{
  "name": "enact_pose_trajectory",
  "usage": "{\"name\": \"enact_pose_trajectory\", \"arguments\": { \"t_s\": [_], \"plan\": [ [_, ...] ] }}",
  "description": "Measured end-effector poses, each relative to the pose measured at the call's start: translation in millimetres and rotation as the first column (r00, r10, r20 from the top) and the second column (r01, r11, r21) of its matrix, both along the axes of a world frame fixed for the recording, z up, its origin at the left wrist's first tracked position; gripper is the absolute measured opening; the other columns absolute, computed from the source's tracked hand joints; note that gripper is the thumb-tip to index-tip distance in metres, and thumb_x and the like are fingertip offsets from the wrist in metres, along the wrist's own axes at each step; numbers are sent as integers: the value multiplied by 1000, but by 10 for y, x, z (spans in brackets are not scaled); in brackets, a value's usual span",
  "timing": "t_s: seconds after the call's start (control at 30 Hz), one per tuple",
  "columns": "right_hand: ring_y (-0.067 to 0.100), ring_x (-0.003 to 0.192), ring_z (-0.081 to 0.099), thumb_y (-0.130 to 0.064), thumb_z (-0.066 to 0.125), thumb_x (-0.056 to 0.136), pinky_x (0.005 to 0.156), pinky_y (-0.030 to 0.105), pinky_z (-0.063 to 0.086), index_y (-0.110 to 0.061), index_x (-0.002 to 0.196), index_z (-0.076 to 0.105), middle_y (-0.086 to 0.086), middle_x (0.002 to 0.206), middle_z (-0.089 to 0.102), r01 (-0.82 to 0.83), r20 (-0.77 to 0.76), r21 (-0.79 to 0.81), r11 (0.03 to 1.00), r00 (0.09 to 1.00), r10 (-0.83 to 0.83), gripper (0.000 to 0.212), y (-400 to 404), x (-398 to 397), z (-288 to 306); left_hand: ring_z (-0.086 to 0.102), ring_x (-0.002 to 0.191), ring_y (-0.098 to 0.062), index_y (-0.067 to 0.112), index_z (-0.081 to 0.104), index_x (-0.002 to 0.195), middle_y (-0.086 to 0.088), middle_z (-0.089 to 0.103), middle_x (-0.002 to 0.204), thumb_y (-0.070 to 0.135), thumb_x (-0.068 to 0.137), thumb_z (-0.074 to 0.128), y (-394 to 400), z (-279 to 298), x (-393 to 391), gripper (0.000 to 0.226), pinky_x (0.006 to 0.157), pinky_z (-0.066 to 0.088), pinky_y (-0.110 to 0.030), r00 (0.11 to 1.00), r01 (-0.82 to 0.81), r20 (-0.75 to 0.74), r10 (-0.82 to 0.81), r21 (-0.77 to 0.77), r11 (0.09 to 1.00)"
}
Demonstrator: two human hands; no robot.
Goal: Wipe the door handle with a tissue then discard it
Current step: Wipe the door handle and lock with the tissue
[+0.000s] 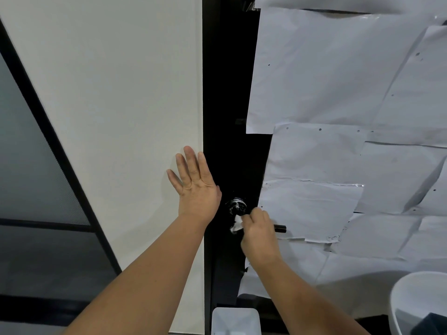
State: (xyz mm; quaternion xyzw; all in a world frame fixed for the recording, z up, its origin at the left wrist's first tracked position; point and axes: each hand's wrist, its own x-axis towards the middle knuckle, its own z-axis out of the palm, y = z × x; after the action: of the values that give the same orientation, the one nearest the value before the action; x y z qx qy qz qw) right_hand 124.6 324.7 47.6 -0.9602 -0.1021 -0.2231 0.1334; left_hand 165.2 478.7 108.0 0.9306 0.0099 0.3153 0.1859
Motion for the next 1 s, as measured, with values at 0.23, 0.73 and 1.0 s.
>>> {"name": "enact_pose_trajectory", "arguments": {
  "t_s": [0.23, 0.73, 1.0],
  "plan": [
    [21, 73, 45, 20, 57, 56, 60, 28, 39, -5, 87, 63, 7, 81, 48, -47, 25, -79, 996, 998, 49, 39, -76, -21, -27, -40, 133, -40, 9, -39, 139, -16, -48, 143, 30, 89, 58, 3, 2, 2, 111, 108, -8, -69, 1000, 2, 13, -2, 11, 1000],
    [23, 74, 50, 19, 64, 53, 61, 30, 48, -2, 92, 67, 8, 82, 52, -15, -17, -11, 1000, 1000, 15, 45, -163, -20, -41, -35, 135, -42, 7, -36, 140, -18, -44, 145, 32, 89, 56, 2, -28, 22, 108, 109, -4, -71, 1000, 2, 24, -1, -6, 1000],
    [29, 72, 55, 14, 58, 57, 59, 28, 42, -5, 79, 71, 12, 79, 58, -88, -169, -5, 996, 982, 86, 32, 124, 267, 256, -35, 136, -43, 7, -36, 140, -18, -44, 145, 31, 88, 59, 7, -31, 33, 111, 109, -2, -72, 999, -5, 32, 4, 6, 1000]
  ]
}}
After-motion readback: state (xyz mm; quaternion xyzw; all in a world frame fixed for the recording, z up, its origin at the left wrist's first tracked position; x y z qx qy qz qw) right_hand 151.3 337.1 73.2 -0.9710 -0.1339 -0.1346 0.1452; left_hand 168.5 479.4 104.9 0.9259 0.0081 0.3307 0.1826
